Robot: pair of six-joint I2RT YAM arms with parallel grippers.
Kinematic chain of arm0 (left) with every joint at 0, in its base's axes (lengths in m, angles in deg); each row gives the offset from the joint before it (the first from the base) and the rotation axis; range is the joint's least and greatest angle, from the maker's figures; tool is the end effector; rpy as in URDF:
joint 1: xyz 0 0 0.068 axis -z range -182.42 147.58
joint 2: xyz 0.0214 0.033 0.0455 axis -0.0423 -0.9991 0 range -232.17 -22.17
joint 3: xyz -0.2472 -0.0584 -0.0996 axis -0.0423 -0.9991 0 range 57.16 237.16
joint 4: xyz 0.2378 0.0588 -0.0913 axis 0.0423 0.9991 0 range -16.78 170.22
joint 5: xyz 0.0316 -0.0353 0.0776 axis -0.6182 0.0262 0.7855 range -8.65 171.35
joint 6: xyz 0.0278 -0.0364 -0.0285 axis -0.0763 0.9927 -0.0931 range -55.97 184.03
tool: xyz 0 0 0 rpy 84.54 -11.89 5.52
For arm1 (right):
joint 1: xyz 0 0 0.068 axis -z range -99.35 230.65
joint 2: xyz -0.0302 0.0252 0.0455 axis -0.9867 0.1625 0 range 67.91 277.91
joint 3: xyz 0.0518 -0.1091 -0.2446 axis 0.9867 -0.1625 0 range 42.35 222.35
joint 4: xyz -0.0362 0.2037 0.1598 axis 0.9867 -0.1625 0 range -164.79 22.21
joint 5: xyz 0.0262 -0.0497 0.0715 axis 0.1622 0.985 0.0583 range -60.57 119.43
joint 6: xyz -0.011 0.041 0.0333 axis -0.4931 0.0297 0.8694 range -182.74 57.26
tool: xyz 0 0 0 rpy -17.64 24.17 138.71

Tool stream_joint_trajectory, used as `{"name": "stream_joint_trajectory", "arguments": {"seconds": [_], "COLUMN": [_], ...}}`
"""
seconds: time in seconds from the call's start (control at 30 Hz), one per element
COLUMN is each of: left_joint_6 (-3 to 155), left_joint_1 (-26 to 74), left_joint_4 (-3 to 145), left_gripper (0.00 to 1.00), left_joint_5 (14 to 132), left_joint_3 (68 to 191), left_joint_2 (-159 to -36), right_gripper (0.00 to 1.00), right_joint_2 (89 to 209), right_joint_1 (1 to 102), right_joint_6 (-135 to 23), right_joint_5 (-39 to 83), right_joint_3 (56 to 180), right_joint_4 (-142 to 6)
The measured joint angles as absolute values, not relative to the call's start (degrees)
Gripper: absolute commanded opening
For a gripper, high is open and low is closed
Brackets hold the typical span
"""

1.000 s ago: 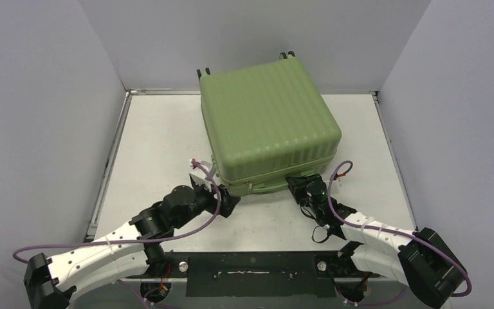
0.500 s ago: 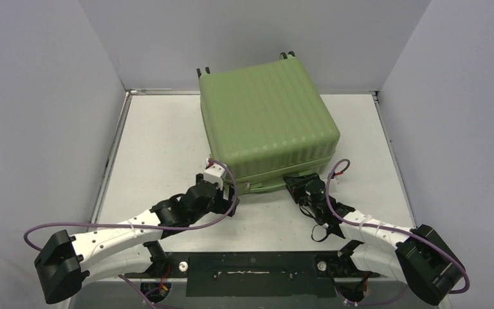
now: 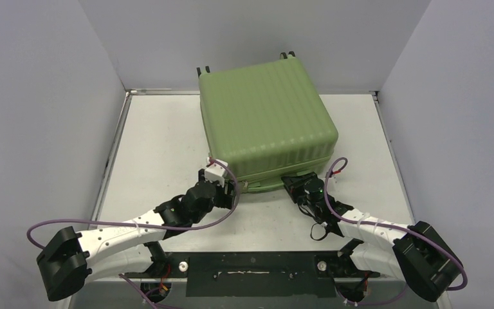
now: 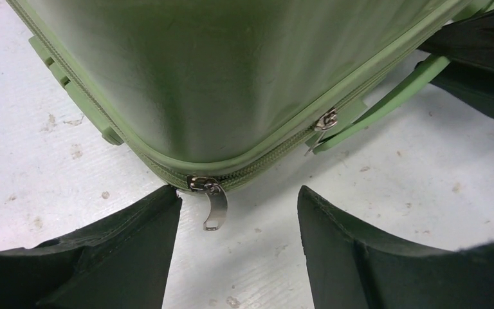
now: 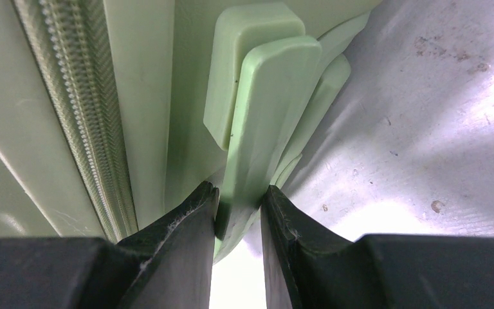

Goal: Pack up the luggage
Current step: Zip the luggage at the center of the board.

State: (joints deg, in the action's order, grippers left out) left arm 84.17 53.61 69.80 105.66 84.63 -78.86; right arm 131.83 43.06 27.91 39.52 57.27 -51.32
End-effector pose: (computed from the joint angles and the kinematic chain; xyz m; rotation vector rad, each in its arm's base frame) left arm 0.1316 -0.1692 0.2206 0.3567 1.9725 -0.4318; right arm 0.1637 0.1181 0.1464 1.1486 2.0465 1.0659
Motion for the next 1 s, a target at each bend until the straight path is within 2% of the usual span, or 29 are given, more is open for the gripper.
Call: {"name": "stream_joint_trajectory", "arguments": {"seconds": [0.13,0.23,0.37,0.53,0.73,0.8,1.0], "left_joint_6": [83.2,83.0,82.8,82.7,82.6,82.6,82.8], "left_joint_1": [53.6,53.6,53.5,53.3,53.3,53.4,53.5], "left_joint_4": [69.5,69.3,69.1,70.0,71.7,71.9,73.1], "left_gripper": [0.65,0.61,0.48,0.26,0.11,0.01,0.00], "left_joint_5": [106.3,106.3,106.8,108.0,108.0,107.9,107.0], "left_joint_3": [84.6,84.6,84.6,84.6,84.5,84.3,83.9], "left_joint_2": [-81.5,-83.2,-83.8,-83.4,-80.5,-78.9,-76.5], "right_gripper": [0.00,0.00,0.00,0.00,0.00,0.00,0.00], "right_joint_2": [132.1,132.4,132.9,133.0,133.0,133.0,133.0], "right_joint_1": [43.1,43.1,43.1,43.1,43.1,43.1,43.1], "right_joint_6": [27.9,27.9,27.9,27.9,27.9,27.9,27.9], "right_joint_5": [39.5,39.1,38.7,38.6,38.6,38.5,38.3], "right_joint_3": [57.3,57.3,57.4,57.4,57.4,57.4,57.4], "right_joint_4": [-51.0,-50.5,-49.9,-49.9,-49.8,-49.8,-49.6]}}
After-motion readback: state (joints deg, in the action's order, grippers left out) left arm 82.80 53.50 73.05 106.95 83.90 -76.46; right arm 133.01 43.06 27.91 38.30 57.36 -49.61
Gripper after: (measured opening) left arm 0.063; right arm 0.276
